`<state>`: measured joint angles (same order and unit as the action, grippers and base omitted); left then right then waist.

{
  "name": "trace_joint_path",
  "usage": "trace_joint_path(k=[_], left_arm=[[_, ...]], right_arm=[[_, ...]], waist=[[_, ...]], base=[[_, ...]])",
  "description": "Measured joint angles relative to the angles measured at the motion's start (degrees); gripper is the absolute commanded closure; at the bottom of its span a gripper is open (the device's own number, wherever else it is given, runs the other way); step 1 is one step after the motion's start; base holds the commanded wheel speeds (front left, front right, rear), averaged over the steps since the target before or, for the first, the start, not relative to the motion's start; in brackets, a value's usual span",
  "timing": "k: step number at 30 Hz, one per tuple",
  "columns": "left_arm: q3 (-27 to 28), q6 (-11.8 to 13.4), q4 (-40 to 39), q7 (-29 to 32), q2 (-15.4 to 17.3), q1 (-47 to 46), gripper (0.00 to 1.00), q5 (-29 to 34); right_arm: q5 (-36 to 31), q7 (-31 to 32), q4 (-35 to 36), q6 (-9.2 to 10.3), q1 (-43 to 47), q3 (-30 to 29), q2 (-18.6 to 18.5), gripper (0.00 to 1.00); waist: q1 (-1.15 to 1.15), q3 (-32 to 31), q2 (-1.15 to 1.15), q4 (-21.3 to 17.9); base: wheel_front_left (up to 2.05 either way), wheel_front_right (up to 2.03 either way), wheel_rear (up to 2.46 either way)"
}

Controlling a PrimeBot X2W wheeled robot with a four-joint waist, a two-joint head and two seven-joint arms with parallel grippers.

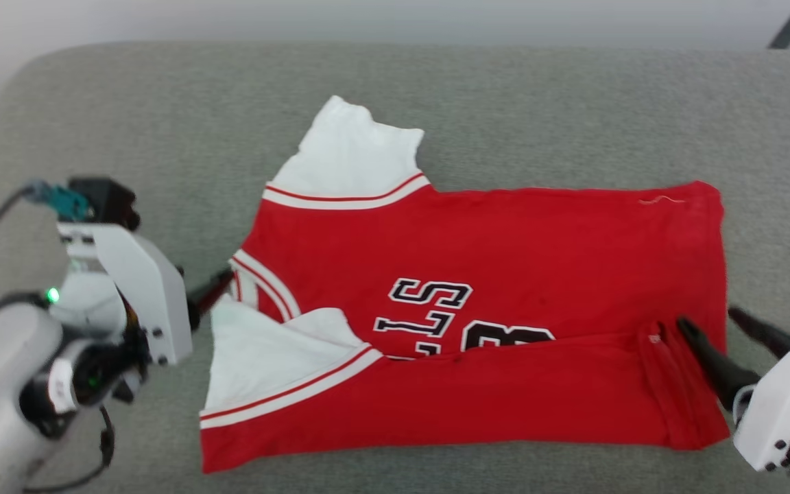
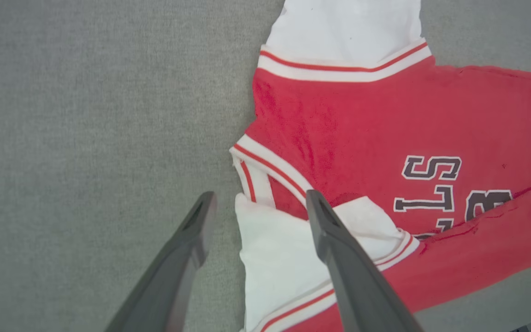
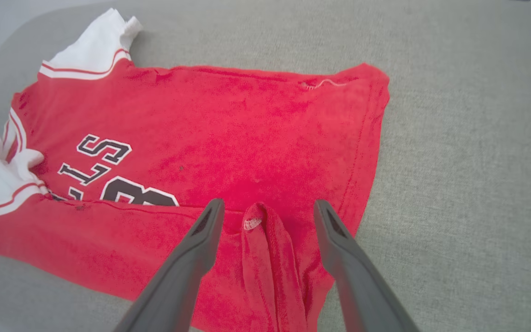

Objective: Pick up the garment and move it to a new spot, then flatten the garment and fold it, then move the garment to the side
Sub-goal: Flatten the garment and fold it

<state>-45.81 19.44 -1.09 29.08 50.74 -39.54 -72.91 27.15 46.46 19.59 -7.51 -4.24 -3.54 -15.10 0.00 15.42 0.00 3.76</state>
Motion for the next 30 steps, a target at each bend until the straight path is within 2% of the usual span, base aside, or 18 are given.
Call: trace_joint_path(k=[5,13,17,21,30], left_arm=[[1.0,-3.0,3.1,-1.9,-1.1,-4.1,0.00,2.0],[2.2,-8.4,11.1,-5.2,-2.3,-12.0,0.00,6.2],[2.2,-10.0,14.8,-4.9,-2.5,-15.5,0.00,7.8],[2.2,-10.9,18.0,-3.7,-2.5,-19.1,0.00,9.0],[0.2,-11.3,23.0,3.3,-1.9,-25.8,0.00,11.4]], right_arm=[[-1.8,-12.0,1.4,0.00,-2.6,0.9,1.6,0.00],[-8.9,-35.0,1.9,0.00,-7.5,3.8,1.4,0.00],[-12.3,-43.5,1.8,0.00,-8.5,4.7,1.9,0.00],[-13.6,-48.4,1.6,-0.01,-9.2,5.5,3.2,0.00],[-13.0,-52.5,-0.3,-0.01,-9.7,7.0,5.5,0.00]], waist=[[0.00,0.8,0.00,-2.3],[0.00,3.3,0.00,-6.9],[0.00,5.1,0.00,-9.4],[0.00,7.5,0.00,-11.7],[0.00,13.4,0.00,-16.3]], base=[[0.00,0.00,0.00],[0.00,0.00,0.00],[0.00,0.00,0.00],[0.00,0.00,0.00],[0.00,0.00,0.00]])
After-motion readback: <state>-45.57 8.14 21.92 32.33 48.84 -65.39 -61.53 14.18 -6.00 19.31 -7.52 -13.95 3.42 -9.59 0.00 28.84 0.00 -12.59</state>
